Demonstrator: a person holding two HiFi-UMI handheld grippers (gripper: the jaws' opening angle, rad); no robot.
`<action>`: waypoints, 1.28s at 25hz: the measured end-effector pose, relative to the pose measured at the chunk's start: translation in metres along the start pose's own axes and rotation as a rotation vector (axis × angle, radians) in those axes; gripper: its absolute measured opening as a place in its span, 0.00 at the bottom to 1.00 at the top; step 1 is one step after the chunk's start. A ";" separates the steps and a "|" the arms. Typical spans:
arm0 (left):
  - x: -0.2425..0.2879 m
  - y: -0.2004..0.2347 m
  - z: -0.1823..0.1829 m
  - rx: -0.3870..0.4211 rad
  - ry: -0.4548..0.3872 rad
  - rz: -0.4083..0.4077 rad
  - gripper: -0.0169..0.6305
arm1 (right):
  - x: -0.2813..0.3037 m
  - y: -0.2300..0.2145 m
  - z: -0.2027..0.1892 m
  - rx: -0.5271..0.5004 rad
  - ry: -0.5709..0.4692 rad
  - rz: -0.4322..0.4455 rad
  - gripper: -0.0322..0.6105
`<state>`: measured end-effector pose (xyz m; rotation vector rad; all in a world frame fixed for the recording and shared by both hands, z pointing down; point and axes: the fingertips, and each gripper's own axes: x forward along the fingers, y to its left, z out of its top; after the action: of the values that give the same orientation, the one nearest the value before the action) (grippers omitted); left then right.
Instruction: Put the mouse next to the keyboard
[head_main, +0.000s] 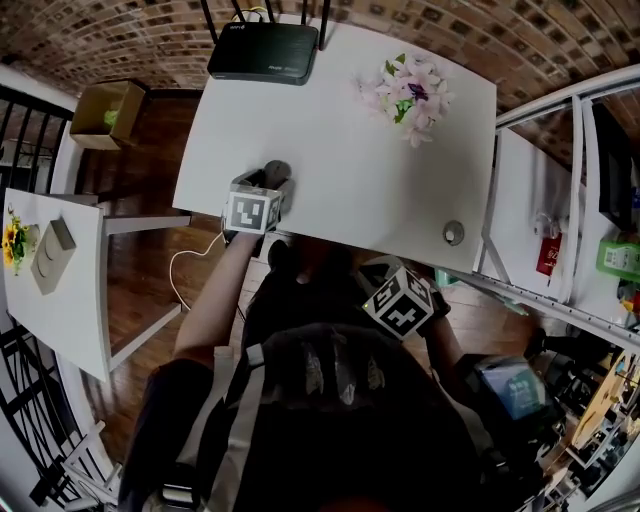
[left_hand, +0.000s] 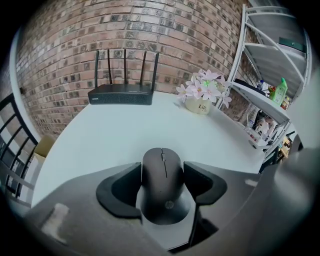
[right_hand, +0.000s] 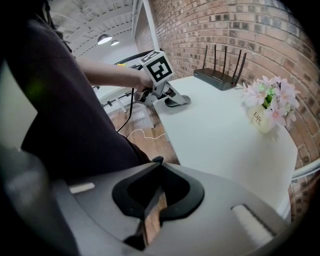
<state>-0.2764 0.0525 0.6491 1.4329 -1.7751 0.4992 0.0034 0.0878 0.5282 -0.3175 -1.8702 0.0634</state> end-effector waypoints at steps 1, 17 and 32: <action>0.005 0.005 -0.008 0.001 0.010 0.002 0.45 | -0.001 0.000 -0.001 -0.002 0.007 -0.003 0.06; -0.037 0.046 0.007 -0.105 -0.009 -0.030 0.45 | 0.005 0.001 0.043 0.111 0.041 0.021 0.06; -0.071 0.118 0.000 -0.120 -0.007 0.027 0.45 | 0.017 0.022 0.090 0.077 0.035 0.002 0.06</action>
<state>-0.3837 0.1316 0.6142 1.3307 -1.8010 0.3948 -0.0821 0.1235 0.5108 -0.2659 -1.8281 0.1307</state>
